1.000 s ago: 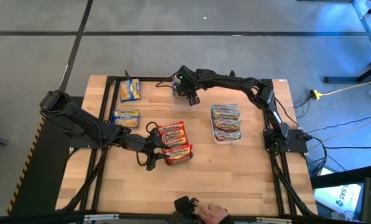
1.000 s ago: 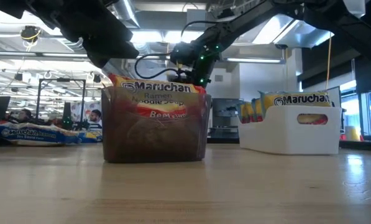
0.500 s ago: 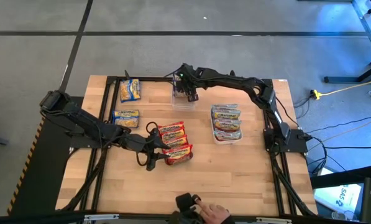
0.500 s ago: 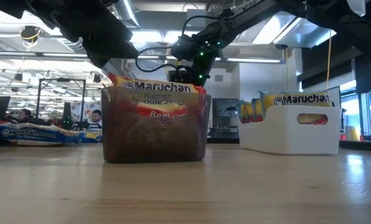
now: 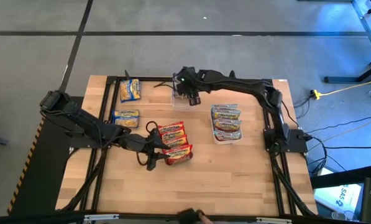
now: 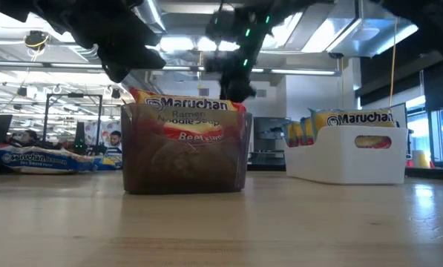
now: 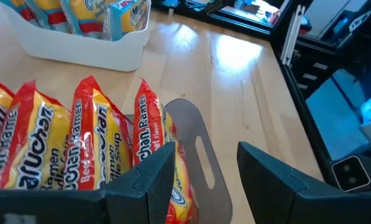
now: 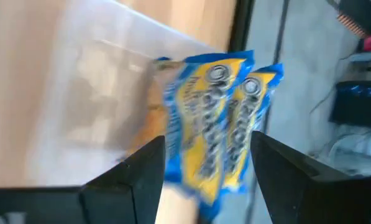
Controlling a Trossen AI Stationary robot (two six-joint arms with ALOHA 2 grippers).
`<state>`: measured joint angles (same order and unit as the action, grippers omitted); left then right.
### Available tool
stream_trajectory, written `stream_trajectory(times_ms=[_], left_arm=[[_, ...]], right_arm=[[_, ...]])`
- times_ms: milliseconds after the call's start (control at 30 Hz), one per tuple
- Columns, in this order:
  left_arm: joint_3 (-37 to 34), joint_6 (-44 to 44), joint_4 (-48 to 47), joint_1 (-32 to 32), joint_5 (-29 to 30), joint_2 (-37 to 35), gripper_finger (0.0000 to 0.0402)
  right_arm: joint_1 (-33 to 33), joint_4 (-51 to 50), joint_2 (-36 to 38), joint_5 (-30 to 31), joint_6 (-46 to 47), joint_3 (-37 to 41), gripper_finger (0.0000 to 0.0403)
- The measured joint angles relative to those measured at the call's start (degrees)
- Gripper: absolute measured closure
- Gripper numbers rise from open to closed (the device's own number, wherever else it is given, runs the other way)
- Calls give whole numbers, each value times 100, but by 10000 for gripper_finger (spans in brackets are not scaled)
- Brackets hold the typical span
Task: Sort Maruchan noodles
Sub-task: Put the blue noodle pack into the transparent bin
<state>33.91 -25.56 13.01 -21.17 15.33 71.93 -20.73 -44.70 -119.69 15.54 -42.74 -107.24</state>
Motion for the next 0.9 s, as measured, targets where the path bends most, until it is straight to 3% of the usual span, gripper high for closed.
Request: stream_trajectory(times_ms=[167, 233, 333, 400, 600, 767, 900], left_arm=[[0, -170, -36, 54, 169, 2, 233], [2, -181, -171, 137, 185, -96, 233], [346, -280, -1148, 326, 248, -476, 233], [724, -327, -2265, 438, 466, -803, 234], [1834, -1318, -5473, 1016, 1423, -1131, 234], [1908, -2107, -7262, 2039, 1067, -1110, 239], [1593, -2474, -7575, 2782, 630, -1109, 263]], right_arm=[[396, -1458, 726, -70, 1582, 0, 194], [580, -2296, 997, -472, 2522, -5, 194], [903, -3552, 1123, -1528, 3284, 0, 194], [1228, -3985, 1153, -1810, 3575, 52, 194], [2244, -3247, 1662, -1820, 3991, 1209, 194], [2877, -1988, 2243, -1817, 4659, 2842, 196], [3312, -1285, 2617, -1815, 5581, 4036, 218]])
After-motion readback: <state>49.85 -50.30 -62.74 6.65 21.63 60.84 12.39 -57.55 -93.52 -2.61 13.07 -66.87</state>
